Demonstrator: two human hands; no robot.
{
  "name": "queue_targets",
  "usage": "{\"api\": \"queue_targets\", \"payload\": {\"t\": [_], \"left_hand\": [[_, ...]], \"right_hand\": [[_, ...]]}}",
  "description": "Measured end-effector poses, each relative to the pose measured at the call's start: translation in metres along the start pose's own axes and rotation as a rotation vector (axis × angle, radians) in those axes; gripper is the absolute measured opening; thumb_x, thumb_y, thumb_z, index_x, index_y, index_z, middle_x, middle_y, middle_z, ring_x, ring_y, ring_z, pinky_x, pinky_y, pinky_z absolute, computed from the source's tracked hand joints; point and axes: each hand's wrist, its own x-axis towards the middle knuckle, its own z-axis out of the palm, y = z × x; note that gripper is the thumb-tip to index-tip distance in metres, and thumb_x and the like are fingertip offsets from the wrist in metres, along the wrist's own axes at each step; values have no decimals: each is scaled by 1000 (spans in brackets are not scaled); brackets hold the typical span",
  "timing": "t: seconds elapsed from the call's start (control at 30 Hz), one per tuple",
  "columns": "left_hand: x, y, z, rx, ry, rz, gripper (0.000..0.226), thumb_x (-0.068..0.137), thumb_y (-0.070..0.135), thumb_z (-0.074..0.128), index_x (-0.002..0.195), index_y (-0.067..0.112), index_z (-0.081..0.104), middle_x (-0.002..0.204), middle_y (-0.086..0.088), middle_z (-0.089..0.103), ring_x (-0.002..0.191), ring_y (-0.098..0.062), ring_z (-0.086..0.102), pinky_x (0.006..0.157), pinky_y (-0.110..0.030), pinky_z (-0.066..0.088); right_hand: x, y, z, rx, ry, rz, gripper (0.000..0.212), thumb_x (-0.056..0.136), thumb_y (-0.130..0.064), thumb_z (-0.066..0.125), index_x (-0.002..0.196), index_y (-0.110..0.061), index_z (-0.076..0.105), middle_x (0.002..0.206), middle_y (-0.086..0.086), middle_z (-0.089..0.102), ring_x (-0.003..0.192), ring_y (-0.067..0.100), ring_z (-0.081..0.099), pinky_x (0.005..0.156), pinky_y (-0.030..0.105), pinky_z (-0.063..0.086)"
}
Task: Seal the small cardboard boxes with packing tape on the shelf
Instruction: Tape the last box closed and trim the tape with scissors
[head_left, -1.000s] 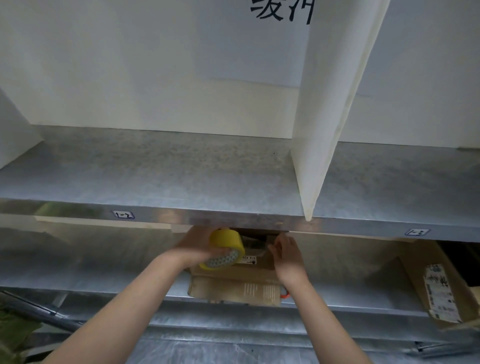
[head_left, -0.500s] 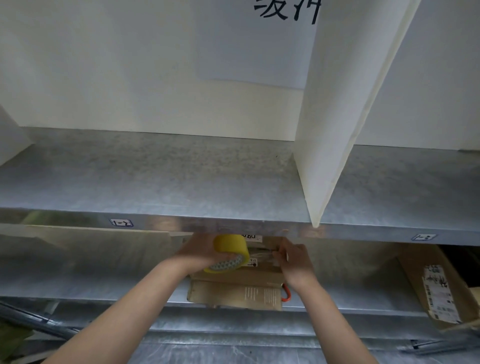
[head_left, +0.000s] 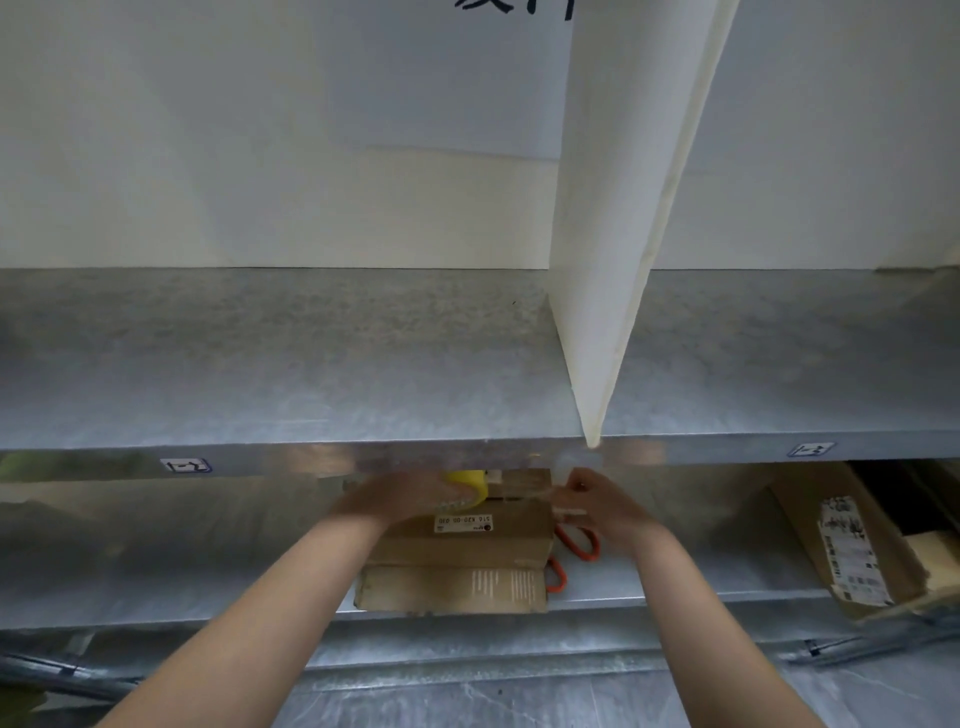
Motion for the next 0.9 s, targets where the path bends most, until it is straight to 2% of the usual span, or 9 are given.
{"api": "queue_targets", "payload": {"t": [0.07, 0.13, 0.23, 0.3, 0.4, 0.5, 0.63, 0.73, 0.9], "left_hand": [[8, -4, 3, 8, -8, -18, 59, 84, 59, 63, 134, 29, 53, 138, 1, 54, 122, -18, 51, 104, -32, 40], [16, -6, 6, 13, -14, -63, 71, 77, 68, 63, 138, 34, 49, 143, 1, 48, 128, -22, 46, 108, -37, 37], [23, -4, 13, -15, -52, -89, 77, 75, 71, 62, 141, 35, 45, 149, 2, 42, 134, -22, 41, 110, -33, 33], [27, -4, 17, -8, -51, -92, 70, 79, 68, 61, 139, 36, 47, 146, 4, 45, 133, -21, 41, 99, -27, 31], [28, -3, 20, -14, -41, -92, 63, 80, 67, 60, 136, 38, 50, 143, 8, 46, 132, -18, 41, 98, -27, 31], [31, -1, 23, 8, -38, -82, 83, 64, 78, 55, 136, 37, 50, 143, 6, 49, 129, -18, 45, 111, -36, 34], [37, -3, 27, -42, -33, -105, 98, 49, 86, 56, 137, 42, 47, 143, 11, 47, 129, -15, 44, 101, -29, 35], [45, -11, 31, -66, -28, -141, 104, 44, 90, 60, 136, 43, 48, 142, 11, 48, 128, -15, 45, 104, -32, 36], [55, -15, 28, -82, -5, -174, 94, 47, 80, 66, 130, 37, 56, 136, 5, 54, 123, -20, 51, 106, -42, 41]], "right_hand": [[2, 3, -8, 59, -26, 25, 26, 89, -20, 70, 76, -14, 47, 82, 9, 66, 93, 29, 71, 89, 46, 57], [3, 7, -13, 72, -19, 50, 21, 94, -16, 62, 80, -11, 48, 85, 13, 68, 88, 25, 73, 80, 41, 60], [5, 14, -19, 95, 31, 81, 18, 96, -13, 59, 82, -8, 50, 84, 13, 70, 74, 16, 74, 65, 29, 59], [7, 18, -23, 81, 44, 89, 15, 95, -16, 61, 86, -8, 53, 81, 11, 71, 72, 13, 73, 61, 26, 58], [14, 24, -24, 43, 41, 97, 9, 96, -20, 61, 91, -12, 59, 83, 5, 71, 75, 12, 72, 67, 29, 59], [20, 30, -19, -53, 47, 76, 10, 96, -22, 60, 88, -16, 60, 87, 7, 68, 81, 18, 69, 78, 38, 58], [26, 46, -10, -204, 110, -1, 13, 98, -30, 57, 88, -22, 59, 91, 2, 66, 86, 21, 65, 75, 37, 55], [29, 56, 6, -127, 137, -2, 19, 97, -31, 58, 80, -23, 57, 83, 3, 67, 73, 10, 66, 73, 35, 54], [27, 54, 28, -5, 328, 40, 14, 88, -26, 70, 92, -17, 60, 96, 10, 66, 86, 28, 65, 79, 42, 56]]}}
